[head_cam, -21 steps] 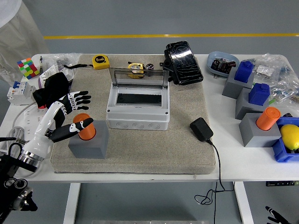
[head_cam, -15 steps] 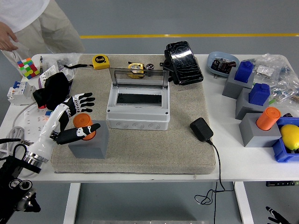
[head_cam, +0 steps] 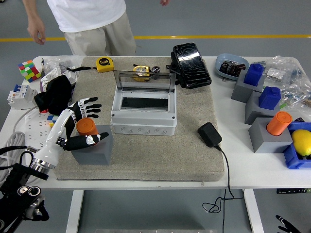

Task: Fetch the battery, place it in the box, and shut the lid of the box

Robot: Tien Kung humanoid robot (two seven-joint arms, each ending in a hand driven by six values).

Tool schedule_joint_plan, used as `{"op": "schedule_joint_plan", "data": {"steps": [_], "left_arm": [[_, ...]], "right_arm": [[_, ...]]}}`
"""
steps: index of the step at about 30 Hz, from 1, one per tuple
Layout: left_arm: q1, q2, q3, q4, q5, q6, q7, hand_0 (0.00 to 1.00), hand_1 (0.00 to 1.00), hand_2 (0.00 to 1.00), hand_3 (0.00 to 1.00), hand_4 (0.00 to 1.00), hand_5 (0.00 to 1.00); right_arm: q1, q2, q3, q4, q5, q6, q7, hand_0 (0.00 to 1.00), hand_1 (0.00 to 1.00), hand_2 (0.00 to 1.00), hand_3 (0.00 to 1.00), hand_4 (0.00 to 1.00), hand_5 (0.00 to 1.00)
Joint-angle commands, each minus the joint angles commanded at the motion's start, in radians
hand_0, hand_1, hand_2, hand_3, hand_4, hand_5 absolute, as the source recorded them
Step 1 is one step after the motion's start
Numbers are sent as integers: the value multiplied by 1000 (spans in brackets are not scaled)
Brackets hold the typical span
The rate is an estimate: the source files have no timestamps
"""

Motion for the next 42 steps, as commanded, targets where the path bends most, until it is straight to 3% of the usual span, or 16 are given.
{"op": "schedule_joint_plan", "data": {"steps": [1, 2, 19, 20, 25, 26, 31, 32, 37, 38, 42], "left_arm": [[1, 0, 2, 1, -6, -3, -2, 443, 590, 617, 722, 998, 2], [1, 0, 5, 1, -10, -4, -4, 406, 506, 543, 692, 998, 2], [-14, -16, 43, 27, -85, -11, -32, 392, 428, 469, 644, 998, 2], [-18, -20, 44, 33, -88, -11, -35, 315, 339, 394, 513, 992, 2], [-32, -37, 51, 54, -106, -9, -49, 315, 339, 394, 513, 992, 2], [-33, -41, 53, 55, -110, -8, -50, 214, 274, 356, 466, 966, 2], [-37, -47, 61, 58, -121, -3, -53, 214, 274, 356, 466, 966, 2], [-39, -48, 63, 60, -122, -2, -53, 116, 180, 320, 414, 917, 2], [-44, -50, 70, 71, -130, 6, -53, 116, 180, 320, 414, 917, 2], [-46, -50, 73, 74, -132, 8, -53, 55, 109, 263, 329, 806, 2], [-50, -51, 82, 84, -133, 18, -53, 55, 109, 263, 329, 806, 2]], "right_arm": [[0, 0, 0, 0, 0, 0, 0, 645, 693, 662, 563, 936, 472], [0, 0, 1, 0, -1, 0, -1, 642, 693, 662, 563, 936, 471], [1, 2, -1, 0, 2, 1, 0, 641, 693, 662, 562, 935, 471], [1, 2, -1, 0, 2, 1, -1, 643, 693, 662, 562, 935, 471], [0, 3, -3, 0, 4, 1, 0, 643, 693, 662, 562, 935, 471], [0, 3, -5, 0, 5, 1, 0, 642, 693, 662, 561, 935, 471], [1, 3, -4, 0, 5, 0, 0, 642, 693, 662, 561, 935, 471], [1, 3, -5, 0, 7, 0, 1, 643, 693, 662, 562, 934, 470], [1, 4, -2, 0, 5, 1, 0, 643, 693, 662, 562, 934, 470], [1, 5, -1, 0, 4, 1, 0, 644, 692, 662, 562, 934, 469], [0, 6, -4, 0, 6, 0, 1, 644, 692, 662, 562, 934, 469]]}}
